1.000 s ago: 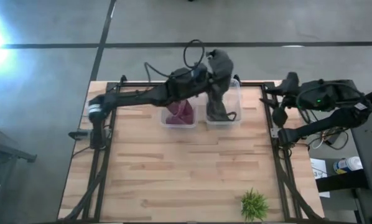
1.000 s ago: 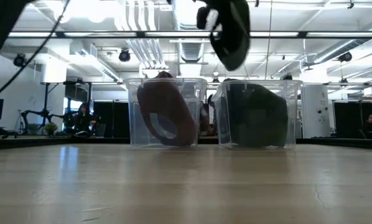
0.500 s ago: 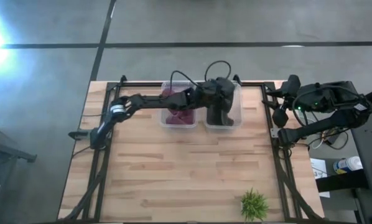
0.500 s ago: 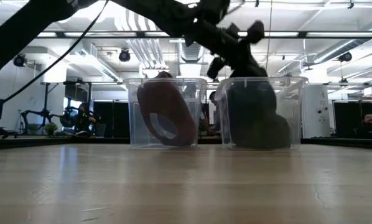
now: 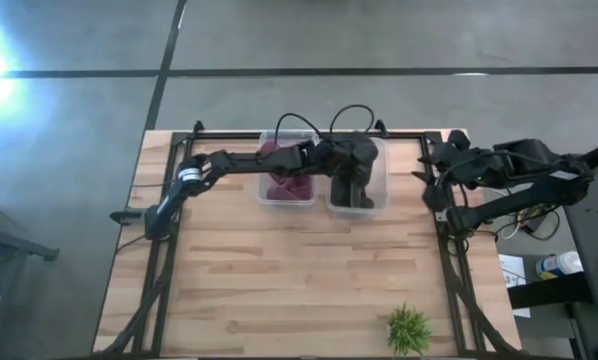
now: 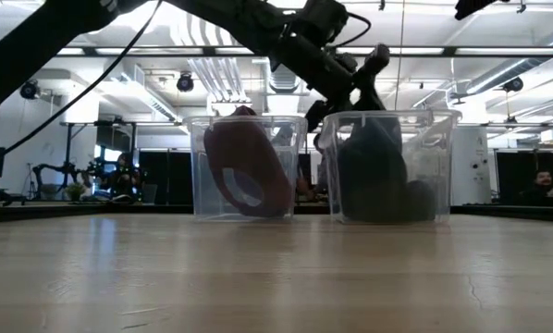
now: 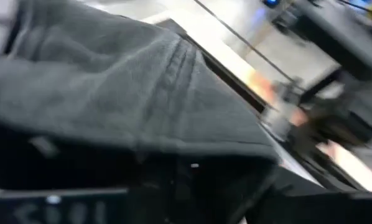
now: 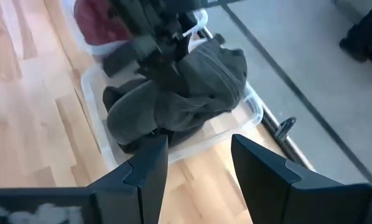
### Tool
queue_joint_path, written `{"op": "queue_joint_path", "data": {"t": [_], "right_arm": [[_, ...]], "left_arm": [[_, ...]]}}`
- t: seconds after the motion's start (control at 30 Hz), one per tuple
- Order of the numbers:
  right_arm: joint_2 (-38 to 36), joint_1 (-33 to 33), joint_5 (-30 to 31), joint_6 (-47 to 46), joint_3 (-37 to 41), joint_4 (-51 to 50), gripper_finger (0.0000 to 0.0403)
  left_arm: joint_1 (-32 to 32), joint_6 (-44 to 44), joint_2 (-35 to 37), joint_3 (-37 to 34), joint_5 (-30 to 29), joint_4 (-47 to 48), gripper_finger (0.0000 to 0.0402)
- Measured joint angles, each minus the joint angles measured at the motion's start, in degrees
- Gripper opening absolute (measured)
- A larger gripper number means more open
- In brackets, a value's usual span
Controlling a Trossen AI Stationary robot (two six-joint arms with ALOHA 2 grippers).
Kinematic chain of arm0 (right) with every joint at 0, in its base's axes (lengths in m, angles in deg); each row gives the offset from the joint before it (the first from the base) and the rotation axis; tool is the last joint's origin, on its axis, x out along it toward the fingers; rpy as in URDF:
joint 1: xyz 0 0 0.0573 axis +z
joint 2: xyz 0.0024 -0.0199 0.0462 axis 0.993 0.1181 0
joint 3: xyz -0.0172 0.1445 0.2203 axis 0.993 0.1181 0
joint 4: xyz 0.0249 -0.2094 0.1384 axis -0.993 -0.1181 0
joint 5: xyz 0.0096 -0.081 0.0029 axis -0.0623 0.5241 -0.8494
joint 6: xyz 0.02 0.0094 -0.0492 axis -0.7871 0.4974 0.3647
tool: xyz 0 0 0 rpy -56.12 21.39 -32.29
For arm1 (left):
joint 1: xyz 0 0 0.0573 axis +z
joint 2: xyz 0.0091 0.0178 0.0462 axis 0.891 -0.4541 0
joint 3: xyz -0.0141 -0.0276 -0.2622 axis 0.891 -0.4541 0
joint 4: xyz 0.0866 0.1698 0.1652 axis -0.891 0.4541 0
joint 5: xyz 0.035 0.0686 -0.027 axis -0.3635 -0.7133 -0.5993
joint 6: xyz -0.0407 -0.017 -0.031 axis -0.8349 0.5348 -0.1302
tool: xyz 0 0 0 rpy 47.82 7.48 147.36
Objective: Pick & Place hat
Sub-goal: Put the dark gray cap into the right transparent bin, then adjust the right transparent bin
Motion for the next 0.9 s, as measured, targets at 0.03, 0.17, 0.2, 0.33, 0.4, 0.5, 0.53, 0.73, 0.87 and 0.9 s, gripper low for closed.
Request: {"op": "queue_joint_path", "data": {"t": [0.03,0.17,0.2,0.33,0.4,0.5,0.53,0.73,0.87,0.9], "right_arm": [[0.0,0.0,-0.1,-0.8,0.5,0.0,0.0173],[0.3,-0.7,-0.5,-5.6,3.3,0.4,0.0173],[0.4,-1.2,-0.7,-6.8,4.3,0.7,0.0173],[0.9,-3.5,-4.1,-8.1,8.2,3.8,0.0173],[1.1,-4.3,-5.8,-8.2,9.6,6.4,0.0173],[1.7,-4.9,-6.2,-8.2,10.5,10.3,0.0173],[1.9,-5.0,-6.3,-8.2,10.5,11.3,0.0173],[3.0,-5.0,-19.5,-13.8,13.6,17.1,0.0173],[4.9,-1.6,-31.7,-21.6,22.6,22.5,0.0173],[5.5,-0.4,-32.1,-23.4,24.8,24.0,0.0173]], "left_arm": [[0.0,-0.3,0.1,0.2,2.9,0.1,0.0151],[-0.6,-5.5,3.7,1.0,12.5,3.1,0.0175],[-0.9,-5.5,5.3,1.0,14.2,4.4,0.0175],[-2.6,1.3,12.3,0.7,8.4,10.3,0.0175],[-2.9,4.5,14.5,0.7,2.1,14.2,0.0175],[-2.6,4.3,15.5,0.6,0.4,20.7,0.0176],[-2.5,3.9,16.2,0.5,0.3,24.0,0.0176],[-7.7,4.8,26.0,-0.3,-4.4,38.1,0.0172],[-13.0,4.8,29.6,-4.5,-4.6,43.8,0.0169],[-14.4,4.6,30.1,-5.9,-5.1,43.9,0.0168]]}}
